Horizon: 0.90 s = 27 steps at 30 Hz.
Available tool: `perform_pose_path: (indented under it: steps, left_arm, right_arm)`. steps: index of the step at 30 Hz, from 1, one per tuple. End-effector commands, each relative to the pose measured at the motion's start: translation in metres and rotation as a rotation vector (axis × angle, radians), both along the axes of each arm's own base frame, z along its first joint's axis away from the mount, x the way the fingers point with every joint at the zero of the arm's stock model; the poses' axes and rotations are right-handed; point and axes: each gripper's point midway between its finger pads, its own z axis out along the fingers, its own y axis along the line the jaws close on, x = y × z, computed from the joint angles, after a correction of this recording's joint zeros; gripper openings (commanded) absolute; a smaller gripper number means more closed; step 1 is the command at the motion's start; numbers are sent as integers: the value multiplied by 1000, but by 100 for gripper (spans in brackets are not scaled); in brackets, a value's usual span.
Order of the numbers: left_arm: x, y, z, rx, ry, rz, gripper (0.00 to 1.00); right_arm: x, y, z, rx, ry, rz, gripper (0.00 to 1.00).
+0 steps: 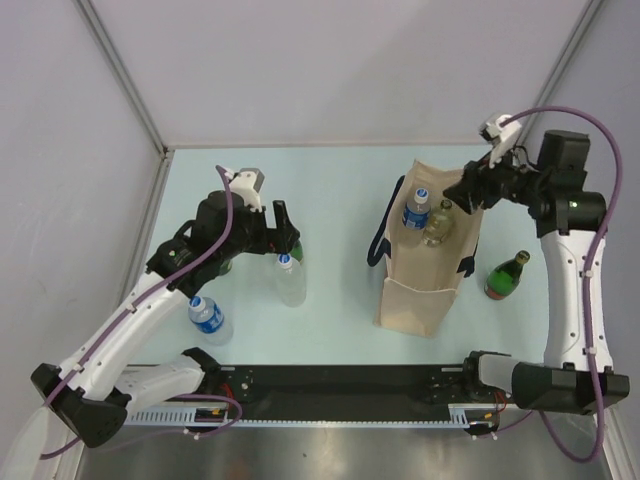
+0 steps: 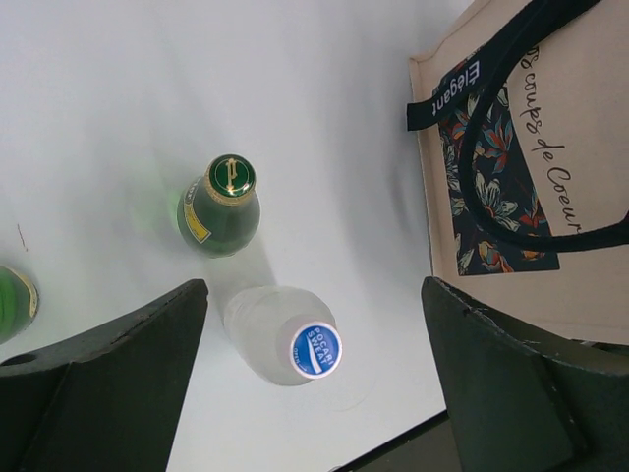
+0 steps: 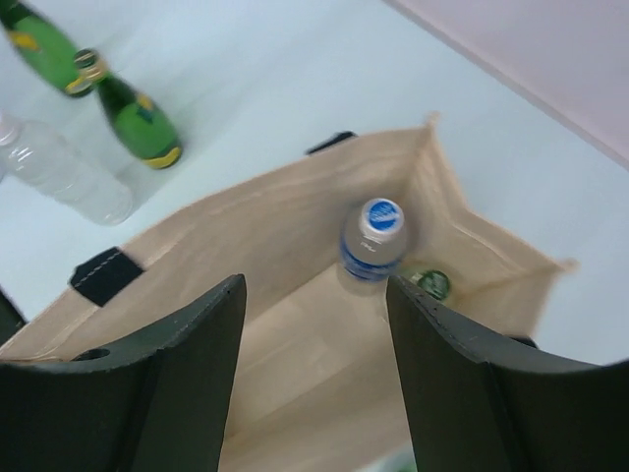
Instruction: Place the beverage into the canvas bag
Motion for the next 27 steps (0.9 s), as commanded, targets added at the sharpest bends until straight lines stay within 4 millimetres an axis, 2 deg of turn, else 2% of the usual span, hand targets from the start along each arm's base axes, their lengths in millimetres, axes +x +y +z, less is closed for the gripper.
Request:
perform_pose_path:
  steps: [1, 2, 3, 7, 9, 10, 14, 15, 16, 19, 22, 27]
  left_arm:
    - [5, -1, 28, -53, -72, 12, 96]
    - [7, -2, 29, -53, -73, 10, 96]
    - [8, -3, 31, -53, -78, 5, 96]
    - [14, -12, 42, -69, -107, -26, 96]
    - [18, -17, 42, -59, -104, -43, 96]
    - [19, -19, 47, -65, -113, -54, 96]
    - [24, -30, 52, -57, -113, -100, 96]
    - [25, -31, 52, -51, -111, -108, 96]
    - [28, -34, 52, -48, -106, -113, 96]
    - [30, -40, 54, -56, -98, -135, 96]
    - [31, -47, 50, -60, -76, -161, 96]
    - [32, -49, 47, -67, -61, -161, 96]
  right_arm:
    - [-4, -44, 26, 32, -58, -210, 64]
    - [-5, -51, 26, 39, -48, -254, 64]
    - [-9, -68, 26, 39, -46, -319, 63]
    - [-19, -119, 8, 3, 15, -566, 62]
    - [-26, -137, -9, -15, 78, -645, 61]
    - [-31, -158, -18, -32, 105, -724, 61]
    - [-56, -195, -58, -77, 240, -827, 61]
    - [-64, -198, -74, -104, 286, -813, 61]
    - [-72, -207, -81, -115, 311, -842, 61]
    - [-84, -214, -106, -174, 373, -806, 61]
    - [-87, -215, -124, -205, 412, -756, 61]
    - [-79, -212, -139, -202, 442, -700, 61]
